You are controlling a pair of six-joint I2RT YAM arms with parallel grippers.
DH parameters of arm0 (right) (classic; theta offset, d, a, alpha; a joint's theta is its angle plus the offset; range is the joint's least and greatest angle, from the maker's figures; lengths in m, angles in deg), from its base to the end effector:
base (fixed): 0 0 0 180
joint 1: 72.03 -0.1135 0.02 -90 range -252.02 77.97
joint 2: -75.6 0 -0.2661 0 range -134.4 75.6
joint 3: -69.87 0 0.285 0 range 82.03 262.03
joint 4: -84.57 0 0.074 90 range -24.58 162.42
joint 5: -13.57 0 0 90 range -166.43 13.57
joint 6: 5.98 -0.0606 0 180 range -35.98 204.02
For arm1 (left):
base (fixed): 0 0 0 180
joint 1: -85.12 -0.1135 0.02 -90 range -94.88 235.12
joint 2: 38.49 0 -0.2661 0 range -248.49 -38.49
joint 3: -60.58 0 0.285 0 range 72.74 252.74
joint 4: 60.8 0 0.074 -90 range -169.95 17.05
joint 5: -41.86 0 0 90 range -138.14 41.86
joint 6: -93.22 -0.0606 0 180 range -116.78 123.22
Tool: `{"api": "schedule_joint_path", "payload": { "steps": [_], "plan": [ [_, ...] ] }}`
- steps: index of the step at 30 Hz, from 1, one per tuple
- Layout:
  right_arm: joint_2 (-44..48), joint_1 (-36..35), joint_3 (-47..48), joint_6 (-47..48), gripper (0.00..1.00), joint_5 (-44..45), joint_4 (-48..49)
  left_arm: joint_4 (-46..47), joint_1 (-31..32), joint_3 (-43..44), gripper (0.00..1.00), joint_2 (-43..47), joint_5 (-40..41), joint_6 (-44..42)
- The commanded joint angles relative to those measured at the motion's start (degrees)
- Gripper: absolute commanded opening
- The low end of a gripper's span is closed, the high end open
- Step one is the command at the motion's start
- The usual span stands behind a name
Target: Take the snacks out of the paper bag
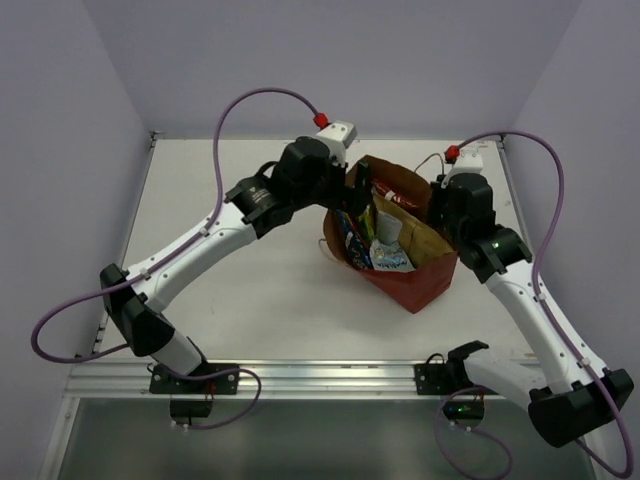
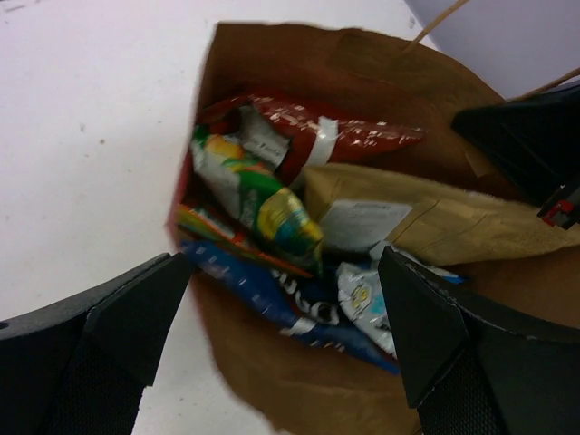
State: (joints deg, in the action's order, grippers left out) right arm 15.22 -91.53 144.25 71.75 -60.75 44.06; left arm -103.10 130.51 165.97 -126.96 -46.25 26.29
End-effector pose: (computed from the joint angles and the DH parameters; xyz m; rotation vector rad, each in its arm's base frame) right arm 0.2727 0.0792 0.3547 0.0441 2.0153 0.0741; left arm 0.2873 -0.2884 0.4048 0.3831 2.0544 -0.7149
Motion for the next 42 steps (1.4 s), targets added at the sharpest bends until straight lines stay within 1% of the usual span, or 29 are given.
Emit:
{"api": "schedule_joint_path", "payload": {
  "steps": [1, 3, 6, 9, 12, 13, 15, 18, 22, 23, 27, 31, 37, 40, 42],
  "plan": [
    [4.92, -2.46, 2.20, -4.25, 0.00, 10.76, 5.60, 1.77, 3.91, 7.13, 0.98, -2.58, 6.45, 0.49],
    [5.71, -2.47, 3.17, -3.29, 0.00, 11.21, 6.55, 1.24, 5.15, 10.02, 0.98, -4.42, 7.60, 0.05],
    [7.55, -2.64, 3.09, -2.06, 0.00, 10.95, 9.97, 0.89, 5.33, 11.35, 0.96, -5.83, 8.39, -0.13],
    [7.39, -2.64, 3.00, -2.23, 0.00, 10.69, 10.17, -1.22, 5.76, 11.28, 0.94, -6.80, 8.48, 1.18],
    [6.77, -2.73, 1.95, -3.10, 0.00, 9.63, 10.34, -2.10, 6.91, 7.50, 0.92, -5.58, 9.27, 3.47],
    [7.03, -2.73, 0.73, -3.54, 0.00, 9.63, 10.69, -2.02, 7.52, 6.45, 0.89, -5.23, 9.27, 5.04],
    [8.34, -2.82, -0.25, -4.42, 0.00, 9.72, 11.48, -1.93, 8.40, 3.46, 0.88, -4.09, 9.10, 6.37],
    [9.66, -3.26, -1.66, -3.90, 0.00, 10.77, 13.06, -1.67, 10.77, 1.08, 0.82, -3.56, 8.75, 8.56],
    [8.88, -3.26, -1.40, -3.28, 0.00, 11.04, 12.19, -0.53, 14.46, -2.61, 0.81, -2.24, 9.97, 10.41],
    [8.79, -3.26, -1.57, -3.28, 0.00, 10.86, 12.19, 0.17, 14.99, -4.88, 0.80, -1.11, 9.97, 10.42],
    [9.23, -3.34, -3.50, -3.28, 0.00, 8.84, 13.59, 7.02, 16.84, -9.37, 0.80, -0.13, 5.68, 5.07],
    [8.70, -3.34, -5.00, -2.49, 0.00, 5.25, 14.21, 13.69, 17.46, -11.66, 0.80, -1.97, 2.51, -4.05],
    [7.82, -3.34, -5.26, -0.74, 0.00, 0.50, 14.74, 19.24, 17.46, -10.88, 0.80, -6.01, -1.62, -14.45],
    [8.08, -3.26, -5.35, 0.23, 0.00, -1.18, 15.00, 22.67, 17.37, -11.23, 0.78, -7.42, -5.65, -19.09],
    [8.61, -3.34, -5.26, 1.72, 0.00, -2.32, 15.09, 22.59, 17.46, -10.09, 0.77, -9.52, -8.73, -21.56]
  ]
}}
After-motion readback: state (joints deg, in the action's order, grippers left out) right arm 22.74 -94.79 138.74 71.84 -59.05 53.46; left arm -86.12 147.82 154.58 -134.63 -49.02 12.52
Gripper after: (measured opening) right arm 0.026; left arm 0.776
